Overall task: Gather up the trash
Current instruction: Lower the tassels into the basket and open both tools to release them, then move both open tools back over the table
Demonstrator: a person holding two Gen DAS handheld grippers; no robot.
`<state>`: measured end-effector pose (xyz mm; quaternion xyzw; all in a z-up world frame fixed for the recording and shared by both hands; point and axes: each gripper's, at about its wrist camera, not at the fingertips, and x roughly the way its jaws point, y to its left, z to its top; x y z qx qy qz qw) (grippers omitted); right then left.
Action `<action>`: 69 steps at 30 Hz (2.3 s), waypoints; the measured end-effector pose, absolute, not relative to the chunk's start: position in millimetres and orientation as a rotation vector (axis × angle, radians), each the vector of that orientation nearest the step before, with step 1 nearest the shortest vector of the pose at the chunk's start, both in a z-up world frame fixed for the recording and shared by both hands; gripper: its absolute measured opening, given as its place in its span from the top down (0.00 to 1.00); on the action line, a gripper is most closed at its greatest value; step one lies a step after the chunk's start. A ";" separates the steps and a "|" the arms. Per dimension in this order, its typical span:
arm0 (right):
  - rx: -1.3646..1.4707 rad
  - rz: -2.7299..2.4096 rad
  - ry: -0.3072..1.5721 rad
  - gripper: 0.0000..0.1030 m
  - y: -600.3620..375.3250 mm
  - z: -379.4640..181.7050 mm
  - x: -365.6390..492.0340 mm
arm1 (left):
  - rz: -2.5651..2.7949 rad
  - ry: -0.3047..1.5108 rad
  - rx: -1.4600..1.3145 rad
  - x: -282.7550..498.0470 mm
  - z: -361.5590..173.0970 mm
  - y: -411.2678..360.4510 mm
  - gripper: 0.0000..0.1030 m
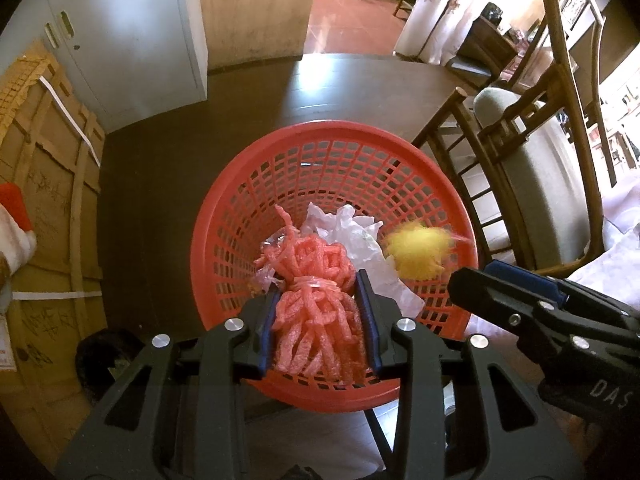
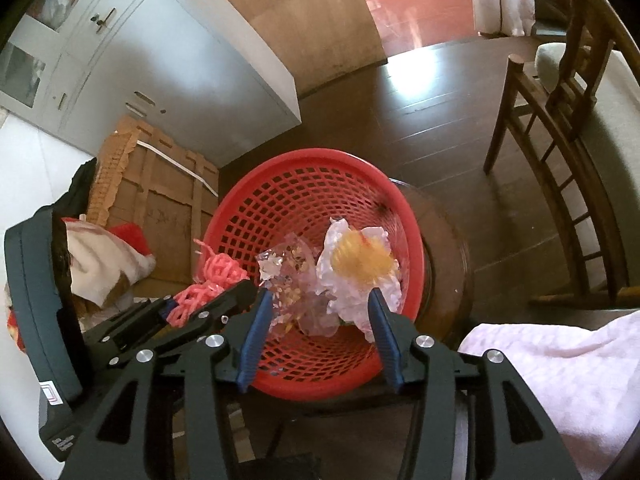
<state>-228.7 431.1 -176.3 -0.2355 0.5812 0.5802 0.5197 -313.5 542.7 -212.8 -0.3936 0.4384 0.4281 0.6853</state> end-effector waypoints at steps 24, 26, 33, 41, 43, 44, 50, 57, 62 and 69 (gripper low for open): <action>-0.580 1.404 1.031 0.30 356.0 -76.2 -218.9 | 1.052 0.904 -0.785 -314.3 -157.8 519.0 0.20; -0.572 1.404 0.999 0.30 337.6 -65.1 -216.4 | 1.061 0.890 -0.757 -313.6 -147.1 512.4 0.19; -0.476 1.380 0.921 0.27 267.2 -24.6 -196.0 | 1.011 0.859 -0.681 -296.3 -113.4 483.3 0.17; -0.355 1.269 0.836 0.21 176.3 15.6 -160.3 | 0.903 0.806 -0.536 -249.3 -65.5 431.7 0.12; -0.322 1.234 0.818 0.12 154.7 21.6 -149.9 | 0.861 0.800 -0.496 -233.3 -55.5 413.1 0.10; -0.304 1.210 0.802 0.12 141.1 25.0 -143.9 | 0.841 0.799 -0.479 -226.1 -52.3 404.5 0.09; -0.219 1.071 0.776 0.10 67.3 35.6 -107.7 | 0.685 0.838 -0.320 -164.8 -40.7 335.0 0.08; -0.125 0.869 0.777 0.09 -26.7 34.1 -67.1 | 0.512 0.857 -0.239 -105.7 -35.3 264.5 0.08; -0.053 0.739 0.782 0.09 -86.6 34.7 -42.7 | 0.395 0.888 -0.135 -62.4 -39.7 206.0 0.07; -0.051 0.503 0.761 0.08 -178.4 37.2 5.4 | 0.239 0.881 -0.045 -16.2 -39.8 135.5 0.07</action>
